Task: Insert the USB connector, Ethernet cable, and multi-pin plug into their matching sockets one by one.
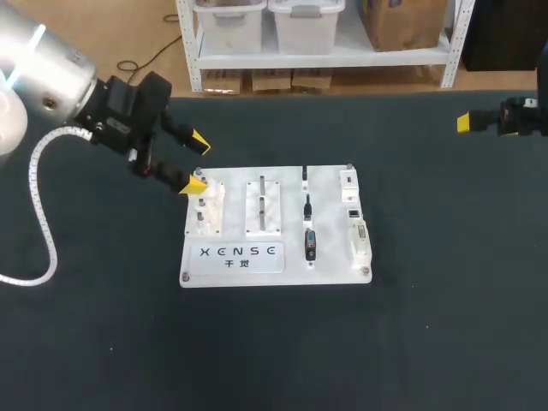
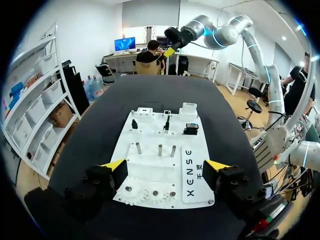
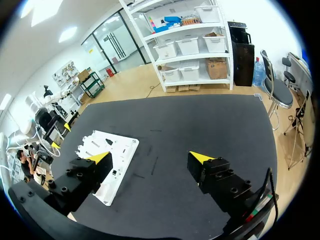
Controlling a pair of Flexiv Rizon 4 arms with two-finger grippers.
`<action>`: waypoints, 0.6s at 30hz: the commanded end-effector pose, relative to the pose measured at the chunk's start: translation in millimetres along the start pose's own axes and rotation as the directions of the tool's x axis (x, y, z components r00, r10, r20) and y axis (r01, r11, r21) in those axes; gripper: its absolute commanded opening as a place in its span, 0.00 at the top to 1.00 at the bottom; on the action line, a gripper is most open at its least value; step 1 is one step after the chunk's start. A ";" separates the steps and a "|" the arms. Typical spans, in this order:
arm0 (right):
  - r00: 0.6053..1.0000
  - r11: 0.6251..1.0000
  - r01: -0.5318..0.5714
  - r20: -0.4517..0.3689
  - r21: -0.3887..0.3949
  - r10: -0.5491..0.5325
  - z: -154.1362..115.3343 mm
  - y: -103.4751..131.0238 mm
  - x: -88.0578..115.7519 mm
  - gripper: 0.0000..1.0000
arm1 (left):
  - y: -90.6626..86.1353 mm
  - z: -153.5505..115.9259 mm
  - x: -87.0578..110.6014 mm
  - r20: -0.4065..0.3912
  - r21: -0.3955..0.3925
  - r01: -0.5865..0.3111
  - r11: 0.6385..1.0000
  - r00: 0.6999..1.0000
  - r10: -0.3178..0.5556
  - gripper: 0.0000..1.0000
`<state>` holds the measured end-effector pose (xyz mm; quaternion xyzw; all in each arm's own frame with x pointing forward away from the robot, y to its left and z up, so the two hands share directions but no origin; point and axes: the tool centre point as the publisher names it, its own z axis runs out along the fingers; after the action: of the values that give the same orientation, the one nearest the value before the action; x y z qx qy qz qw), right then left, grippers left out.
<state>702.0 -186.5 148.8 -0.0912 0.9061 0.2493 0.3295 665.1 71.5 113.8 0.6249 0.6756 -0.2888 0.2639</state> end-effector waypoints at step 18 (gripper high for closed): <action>0.954 0.967 0.051 -0.298 0.248 0.026 131.7 91.7 -10.9 0.00 | -0.9 -0.2 0.9 0.002 -0.002 -0.002 1.000 1.000 0.002 0.00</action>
<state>733.2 -77.1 128.5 -0.1113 0.9492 0.2030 0.2131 665.1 71.5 113.8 0.6249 0.6757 -0.2887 0.2638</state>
